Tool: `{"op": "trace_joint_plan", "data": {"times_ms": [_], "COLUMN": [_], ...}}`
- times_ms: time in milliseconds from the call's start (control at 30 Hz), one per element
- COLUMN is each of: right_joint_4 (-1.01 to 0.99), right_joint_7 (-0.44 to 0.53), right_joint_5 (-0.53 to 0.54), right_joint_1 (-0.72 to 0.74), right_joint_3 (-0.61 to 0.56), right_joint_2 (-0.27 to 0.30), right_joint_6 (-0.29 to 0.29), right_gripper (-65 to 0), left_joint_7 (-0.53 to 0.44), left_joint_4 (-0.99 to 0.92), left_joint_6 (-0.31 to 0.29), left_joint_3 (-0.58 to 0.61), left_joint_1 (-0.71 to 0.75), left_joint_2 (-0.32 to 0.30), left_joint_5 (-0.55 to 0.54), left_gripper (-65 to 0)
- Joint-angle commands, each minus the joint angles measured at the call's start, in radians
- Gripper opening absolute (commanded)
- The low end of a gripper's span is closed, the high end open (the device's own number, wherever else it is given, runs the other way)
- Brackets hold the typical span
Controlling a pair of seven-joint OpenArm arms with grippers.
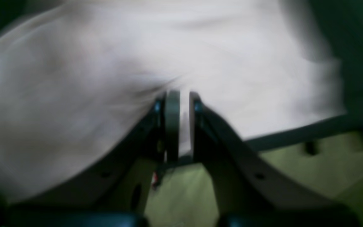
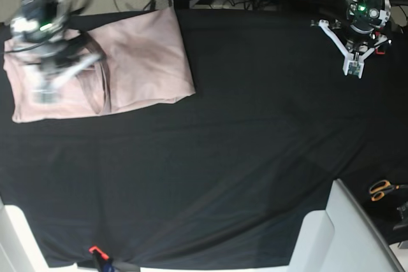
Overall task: Fold the T-shirt properly
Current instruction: 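Move the right gripper to the shirt's open-end edge and grip it, then reach the left gripper to the shirt's folded edge and grasp it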
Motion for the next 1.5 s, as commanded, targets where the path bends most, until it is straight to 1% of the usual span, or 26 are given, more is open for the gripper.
{"op": "trace_joint_plan", "data": {"times_ms": [0,33,100,200,300,500,600,667,733,833,900,1033,1100,1167,1200,1267,1300,1333,1367,1400,1433,1467], "right_joint_4": [0.012,0.002,-0.027,-0.085,-0.168,-0.311,-0.346,-0.349,-0.344,-0.32,-0.294,-0.205,-0.151,-0.128,-0.125,-0.13,-0.131,-0.131,-0.131,-0.131,-0.131,-0.131], "right_joint_7": [0.014,0.014,0.018,0.018,0.02,0.031,0.061,0.064,0.061,0.058,0.029,-0.003,-0.006,-0.002,-0.002,0.0,0.003,0.017,0.034,0.054,0.075,0.094], "right_joint_5": [-0.012,-0.012,-0.012,-0.012,-0.012,-0.012,-0.012,-0.012,-0.012,-0.012,-0.012,-0.012,-0.012,-0.012,-0.012,-0.012,-0.012,-0.012,-0.012,-0.012,-0.012,-0.012], "right_joint_1": [0.004,0.005,0.011,0.051,0.1,0.177,0.186,0.195,0.197,0.191,0.175,0.151,0.137,0.123,0.119,0.116,0.114,0.111,0.11,0.097,0.085,0.077], "right_joint_3": [-0.037,-0.079,-0.145,-0.16,-0.151,-0.019,0.026,0.027,0.027,0.027,0.026,0.027,0.029,0.042,0.069,0.115,0.133,0.15,0.162,0.177,0.182,0.179], "right_joint_2": [0.002,-0.001,-0.027,-0.044,-0.042,-0.033,0.009,0.036,0.052,0.05,0.044,0.007,0.004,0.006,0.006,0.006,0.009,0.01,0.01,0.015,0.03,0.038], "right_joint_6": [-0.005,-0.005,-0.005,-0.005,-0.005,-0.004,-0.004,-0.004,-0.004,-0.004,-0.004,-0.004,-0.004,-0.004,-0.004,-0.004,-0.004,-0.004,-0.004,-0.004,-0.004,-0.004], "right_gripper": [-60.0,-60.0,-60.0,-60.0,-60.0,-60.0,-60.0,-60.0,-60.0,-60.0,-60.0,-60.0,-60.0,-60.0,-60.0,-60.0,-60.0,-60.0,-60.0,-59.9,-59.9,-59.9], "left_joint_7": [-0.013,-0.013,-0.013,-0.013,-0.013,-0.013,-0.013,-0.013,-0.013,-0.013,-0.013,-0.013,-0.013,-0.01,-0.01,-0.01,-0.01,-0.012,-0.012,-0.012,-0.012,-0.013], "left_joint_4": [0.016,0.016,0.016,0.016,0.015,0.015,0.015,0.015,0.015,0.015,0.015,0.019,0.027,0.044,0.047,0.036,0.026,0.007,-0.013,-0.04,-0.068,-0.094], "left_joint_6": [0.009,0.009,0.009,0.009,0.009,0.009,0.009,0.009,0.009,0.009,0.008,0.008,0.008,0.008,0.006,0.006,0.003,-0.014,-0.044,-0.097,-0.17,-0.241], "left_joint_3": [-0.009,-0.012,-0.012,-0.015,-0.015,-0.017,-0.017,-0.011,-0.006,-0.005,0.005,0.098,0.138,0.15,0.15,0.144,0.147,0.152,0.152,0.152,0.152,0.152], "left_joint_1": [-0.002,-0.005,-0.005,0.0,0.004,0.0,-0.005,-0.005,-0.005,-0.007,-0.007,-0.007,-0.007,-0.004,0.0,0.0,0.0,0.0,-0.004,-0.005,-0.007,-0.016], "left_joint_2": [0.002,0.005,0.005,0.004,0.002,0.0,0.002,0.002,0.004,0.008,0.01,0.013,0.027,0.027,0.025,0.016,0.0,-0.013,-0.019,-0.019,-0.019,-0.015], "left_joint_5": [0.007,0.01,0.01,0.01,0.01,0.01,0.01,0.006,0.004,0.003,0.001,-0.008,-0.094,-0.238,-0.329,-0.485,-0.562,-0.637,-0.703,-0.762,-0.808,-0.826], "left_gripper": [-65.0,-65.0,-65.0,-65.0,-65.0,-65.0,-65.0,-65.0,-65.0,-65.0,-65.0,-65.0,-65.0,-65.0,-64.5,-45.7,-36.4,-27.8,-21.7,-16.5,-13.0,-10.2]}}
